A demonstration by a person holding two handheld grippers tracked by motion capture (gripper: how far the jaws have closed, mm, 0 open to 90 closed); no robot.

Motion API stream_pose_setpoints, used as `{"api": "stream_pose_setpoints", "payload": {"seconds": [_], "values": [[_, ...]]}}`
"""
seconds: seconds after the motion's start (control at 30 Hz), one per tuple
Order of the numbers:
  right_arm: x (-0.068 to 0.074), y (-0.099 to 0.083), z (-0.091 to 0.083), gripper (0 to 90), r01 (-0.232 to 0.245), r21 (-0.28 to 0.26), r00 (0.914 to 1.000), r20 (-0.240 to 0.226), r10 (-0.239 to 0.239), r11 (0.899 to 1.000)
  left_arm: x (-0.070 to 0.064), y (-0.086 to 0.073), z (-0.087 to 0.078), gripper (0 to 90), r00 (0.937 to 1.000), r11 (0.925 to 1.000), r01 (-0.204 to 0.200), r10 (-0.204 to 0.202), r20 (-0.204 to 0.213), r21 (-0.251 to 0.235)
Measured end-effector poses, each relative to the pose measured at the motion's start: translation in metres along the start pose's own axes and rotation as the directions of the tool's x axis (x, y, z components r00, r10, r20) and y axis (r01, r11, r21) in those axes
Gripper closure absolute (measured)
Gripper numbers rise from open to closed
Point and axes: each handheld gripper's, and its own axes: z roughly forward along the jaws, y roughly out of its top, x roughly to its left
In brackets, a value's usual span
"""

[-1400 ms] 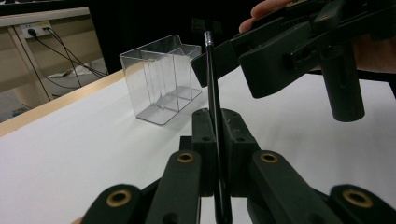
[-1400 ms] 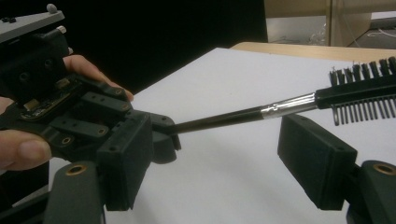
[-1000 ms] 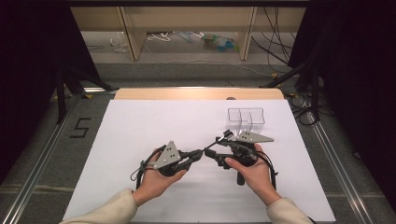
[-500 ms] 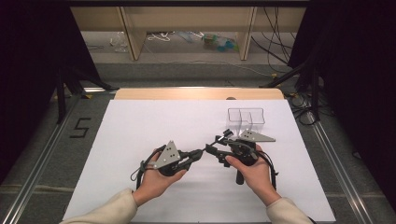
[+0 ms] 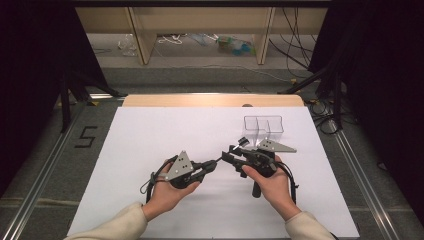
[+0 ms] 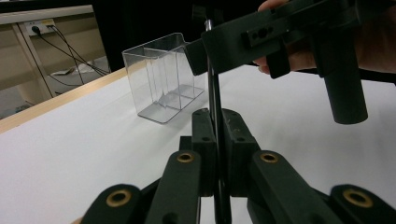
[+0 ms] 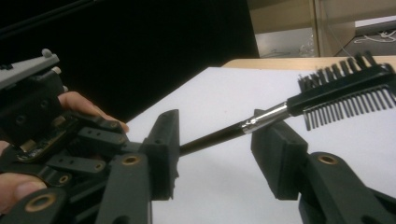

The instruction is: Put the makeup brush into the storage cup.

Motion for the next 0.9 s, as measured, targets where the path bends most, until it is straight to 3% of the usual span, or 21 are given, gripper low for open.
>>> {"api": "stream_pose_setpoints", "payload": {"seconds": [0.07,0.7,0.9], "values": [[-0.001,0.0,0.0,57.0,0.017,-0.009,0.9998,-0.005,-0.017,1.0,-0.001,0.0,0.0,84.7,1.0,1.0,0.0,0.0,-0.004,0.006],[0.002,0.002,-0.001,71.5,-0.005,-0.036,0.9994,-0.033,0.004,0.999,-0.002,-0.006,0.005,84.5,0.9997,0.9982,-0.024,0.024,-0.01,0.056],[0.009,0.005,-0.002,81.6,0.005,-0.031,0.9956,-0.094,-0.008,1.0,-0.001,-0.008,0.007,83.4,0.9993,0.9962,-0.034,0.035,-0.014,0.08]]}}
